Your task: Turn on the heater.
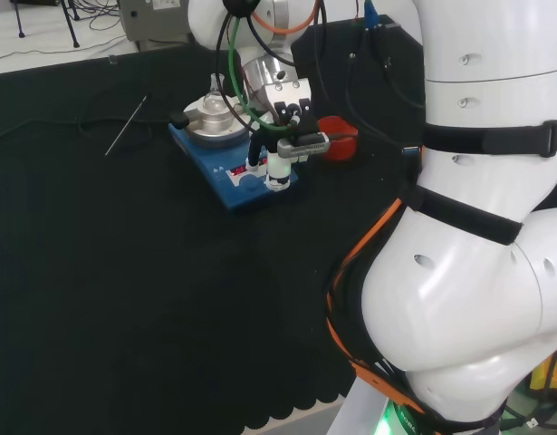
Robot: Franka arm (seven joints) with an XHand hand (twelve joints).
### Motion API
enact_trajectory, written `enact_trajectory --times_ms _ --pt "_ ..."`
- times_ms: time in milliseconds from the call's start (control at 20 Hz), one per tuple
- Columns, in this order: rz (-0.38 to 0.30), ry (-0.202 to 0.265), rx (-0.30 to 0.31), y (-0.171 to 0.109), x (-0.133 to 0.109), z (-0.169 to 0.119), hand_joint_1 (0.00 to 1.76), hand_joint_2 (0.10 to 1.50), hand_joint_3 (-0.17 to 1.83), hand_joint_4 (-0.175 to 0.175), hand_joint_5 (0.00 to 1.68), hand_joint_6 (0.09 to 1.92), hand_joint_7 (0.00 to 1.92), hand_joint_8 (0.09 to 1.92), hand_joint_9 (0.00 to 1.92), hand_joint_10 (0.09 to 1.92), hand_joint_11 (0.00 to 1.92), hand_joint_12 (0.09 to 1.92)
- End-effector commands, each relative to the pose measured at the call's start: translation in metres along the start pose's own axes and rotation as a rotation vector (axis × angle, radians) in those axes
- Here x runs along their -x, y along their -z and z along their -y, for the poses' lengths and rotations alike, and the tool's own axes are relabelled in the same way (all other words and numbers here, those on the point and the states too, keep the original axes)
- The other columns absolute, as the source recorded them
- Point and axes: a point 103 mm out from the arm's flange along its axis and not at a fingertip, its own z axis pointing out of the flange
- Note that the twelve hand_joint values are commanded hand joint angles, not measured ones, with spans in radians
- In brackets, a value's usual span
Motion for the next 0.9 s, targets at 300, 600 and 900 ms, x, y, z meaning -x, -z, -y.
enact_trajectory --times_ms 300,600,900 --pt "0.002 0.003 -0.009 -0.006 -0.0016 -0.0031 1.49 0.65 1.08 -0.066 0.27 0.09 1.88 1.59 1.92 1.69 1.92 1.6" --pt "-0.001 0.004 -0.01 -0.0078 -0.0014 -0.006 1.49 0.65 1.09 -0.066 0.27 0.09 1.88 1.59 1.92 1.69 1.92 1.6" --pt "0.0 0.002 -0.009 -0.0084 -0.002 -0.0069 1.49 0.65 1.09 -0.065 0.28 0.09 1.87 1.59 1.92 1.69 1.92 1.6"
